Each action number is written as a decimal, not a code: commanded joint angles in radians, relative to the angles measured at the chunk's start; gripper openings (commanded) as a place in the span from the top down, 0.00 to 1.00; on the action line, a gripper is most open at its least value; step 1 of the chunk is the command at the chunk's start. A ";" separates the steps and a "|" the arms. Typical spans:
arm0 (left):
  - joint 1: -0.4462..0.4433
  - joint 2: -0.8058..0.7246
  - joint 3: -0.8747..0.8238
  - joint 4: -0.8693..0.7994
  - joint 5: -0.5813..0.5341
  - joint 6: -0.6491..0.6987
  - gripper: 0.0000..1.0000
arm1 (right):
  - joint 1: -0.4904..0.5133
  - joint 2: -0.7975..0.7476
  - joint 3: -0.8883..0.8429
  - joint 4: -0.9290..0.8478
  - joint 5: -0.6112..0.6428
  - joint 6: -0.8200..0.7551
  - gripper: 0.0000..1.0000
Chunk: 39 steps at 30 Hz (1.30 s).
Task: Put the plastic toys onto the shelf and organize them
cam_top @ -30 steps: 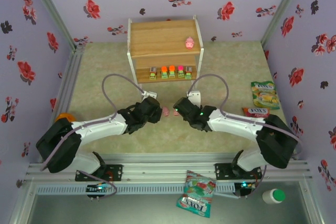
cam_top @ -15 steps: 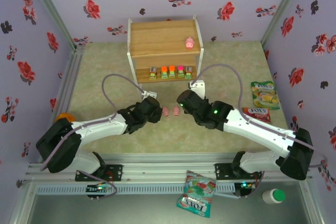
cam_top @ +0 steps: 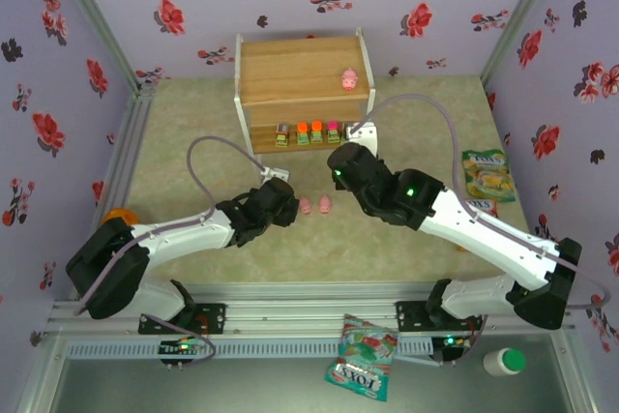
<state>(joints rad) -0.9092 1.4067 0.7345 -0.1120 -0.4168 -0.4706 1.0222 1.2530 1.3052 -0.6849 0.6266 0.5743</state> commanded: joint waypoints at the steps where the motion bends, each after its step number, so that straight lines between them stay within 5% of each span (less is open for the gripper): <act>1: 0.006 -0.026 -0.015 0.011 0.004 0.006 0.27 | 0.008 0.026 0.075 -0.027 0.039 -0.058 0.73; 14: 0.009 -0.043 -0.021 0.009 0.006 0.001 0.27 | -0.002 0.187 0.383 -0.034 0.086 -0.209 0.73; 39: 0.011 -0.076 -0.031 -0.002 0.004 0.007 0.27 | -0.210 0.534 0.835 -0.189 -0.065 -0.252 0.73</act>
<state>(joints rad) -0.9047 1.3525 0.7170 -0.1123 -0.4141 -0.4706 0.8219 1.7664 2.0853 -0.8387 0.5755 0.3397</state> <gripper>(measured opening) 0.728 0.273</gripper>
